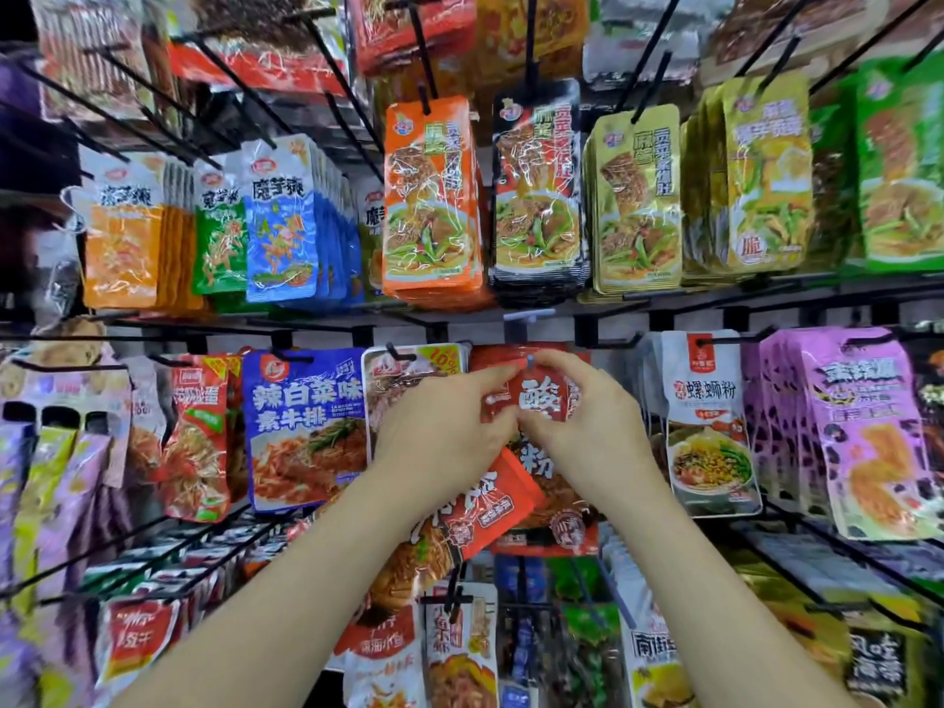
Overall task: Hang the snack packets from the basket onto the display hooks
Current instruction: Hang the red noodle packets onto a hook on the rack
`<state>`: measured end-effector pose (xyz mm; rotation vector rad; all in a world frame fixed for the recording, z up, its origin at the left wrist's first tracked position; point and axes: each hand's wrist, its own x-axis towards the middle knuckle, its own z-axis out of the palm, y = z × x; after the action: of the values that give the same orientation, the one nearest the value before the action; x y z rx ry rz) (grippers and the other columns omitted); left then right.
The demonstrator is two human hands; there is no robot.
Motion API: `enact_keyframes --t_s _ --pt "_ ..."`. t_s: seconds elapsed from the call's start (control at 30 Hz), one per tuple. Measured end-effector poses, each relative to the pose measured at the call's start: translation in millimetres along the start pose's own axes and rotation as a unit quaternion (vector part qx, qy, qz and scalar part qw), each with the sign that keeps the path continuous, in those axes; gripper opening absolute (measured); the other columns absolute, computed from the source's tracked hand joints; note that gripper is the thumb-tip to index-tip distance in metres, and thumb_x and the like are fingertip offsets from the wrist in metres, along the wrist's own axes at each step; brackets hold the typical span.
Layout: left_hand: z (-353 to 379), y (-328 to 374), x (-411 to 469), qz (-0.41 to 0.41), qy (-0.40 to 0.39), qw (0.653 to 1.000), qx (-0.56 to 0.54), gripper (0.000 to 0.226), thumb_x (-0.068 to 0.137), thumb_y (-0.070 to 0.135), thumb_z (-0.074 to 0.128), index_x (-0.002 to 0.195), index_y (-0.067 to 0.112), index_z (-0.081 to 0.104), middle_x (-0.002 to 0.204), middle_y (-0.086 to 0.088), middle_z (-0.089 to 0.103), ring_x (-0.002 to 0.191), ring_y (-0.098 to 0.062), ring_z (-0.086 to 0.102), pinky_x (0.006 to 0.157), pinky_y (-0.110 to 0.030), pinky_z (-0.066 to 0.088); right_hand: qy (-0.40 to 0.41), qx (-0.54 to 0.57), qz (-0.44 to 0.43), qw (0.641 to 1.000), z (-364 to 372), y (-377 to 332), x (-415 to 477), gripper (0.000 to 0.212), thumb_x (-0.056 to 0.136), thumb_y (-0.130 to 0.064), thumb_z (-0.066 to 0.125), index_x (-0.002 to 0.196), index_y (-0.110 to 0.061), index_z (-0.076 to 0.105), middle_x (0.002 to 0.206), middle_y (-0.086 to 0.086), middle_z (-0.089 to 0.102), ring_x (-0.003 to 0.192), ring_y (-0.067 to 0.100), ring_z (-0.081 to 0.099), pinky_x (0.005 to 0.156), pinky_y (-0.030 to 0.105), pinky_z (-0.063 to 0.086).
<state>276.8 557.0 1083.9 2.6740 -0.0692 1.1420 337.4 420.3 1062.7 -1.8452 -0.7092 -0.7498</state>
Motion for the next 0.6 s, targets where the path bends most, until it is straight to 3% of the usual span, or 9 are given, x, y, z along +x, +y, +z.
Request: enact_keyframes --t_s 0.07,0.17,0.23,0.33,0.47,0.53,0.6 --pt "3 -3 2 -0.013 -0.028 0.999 -0.017 0.048 0.093 0.046 0.052 0.140 0.041 0.045 0.119 0.016 0.065 0.103 -0.009 0.060 0.088 -0.028 0.049 -0.043 -0.045 0.009 0.998 1 4 -2 0.063 0.083 -0.028 0.074 0.137 -0.040 0.044 0.118 0.002 0.051 0.107 0.019 0.053 0.081 0.026 0.039" --pt "10 -9 5 -0.045 -0.059 0.994 -0.074 0.055 0.094 0.046 0.053 0.145 0.032 0.039 0.081 0.013 0.063 0.072 -0.003 0.057 0.063 -0.026 0.045 -0.072 -0.110 0.024 0.991 4 7 -2 0.074 0.084 -0.034 0.072 0.144 -0.045 0.030 0.123 0.005 0.042 0.096 0.026 0.057 0.077 0.030 0.045" --pt "15 -14 8 -0.063 -0.074 0.990 -0.098 0.057 0.095 0.045 0.052 0.147 0.030 0.035 0.069 0.012 0.057 0.060 -0.001 0.054 0.053 -0.024 0.037 -0.077 -0.159 0.034 0.984 6 6 0 0.076 0.083 -0.043 0.071 0.145 -0.045 0.025 0.126 0.005 0.038 0.098 0.027 0.058 0.076 0.033 0.048" --pt "20 -18 11 -0.077 -0.098 0.986 -0.106 0.056 0.097 0.042 0.049 0.149 0.028 0.032 0.068 0.010 0.057 0.056 -0.005 0.053 0.052 -0.025 0.037 -0.077 -0.240 0.036 0.967 12 6 3 0.082 0.080 -0.052 0.070 0.145 -0.042 0.020 0.126 0.005 0.033 0.104 0.029 0.057 0.073 0.035 0.048" --pt "21 -17 16 -0.078 -0.099 0.987 -0.099 0.054 0.098 0.040 0.049 0.147 0.022 0.036 0.072 0.006 0.060 0.058 -0.010 0.052 0.059 -0.030 0.044 -0.062 -0.267 0.036 0.961 24 10 5 0.088 0.079 -0.047 0.073 0.145 -0.037 0.016 0.128 0.010 0.028 0.117 0.032 0.043 0.081 0.041 0.047" --pt "20 -17 15 -0.079 -0.074 0.987 -0.116 0.044 0.097 0.039 0.052 0.137 0.020 0.052 0.076 0.007 0.062 0.065 -0.007 0.057 0.063 -0.027 0.046 -0.058 -0.291 0.035 0.954 27 11 5 0.089 0.081 -0.047 0.071 0.148 -0.034 0.013 0.132 0.012 0.025 0.117 0.032 0.038 0.079 0.040 0.046" --pt "19 -20 12 -0.090 -0.037 0.983 -0.156 0.030 0.095 0.041 0.055 0.107 0.019 0.071 0.065 0.019 0.060 0.060 0.003 0.054 0.055 -0.018 0.042 -0.049 -0.323 0.036 0.944 28 12 4 0.092 0.080 -0.050 0.070 0.148 -0.033 0.010 0.137 0.014 0.023 0.121 0.032 0.033 0.081 0.039 0.047"
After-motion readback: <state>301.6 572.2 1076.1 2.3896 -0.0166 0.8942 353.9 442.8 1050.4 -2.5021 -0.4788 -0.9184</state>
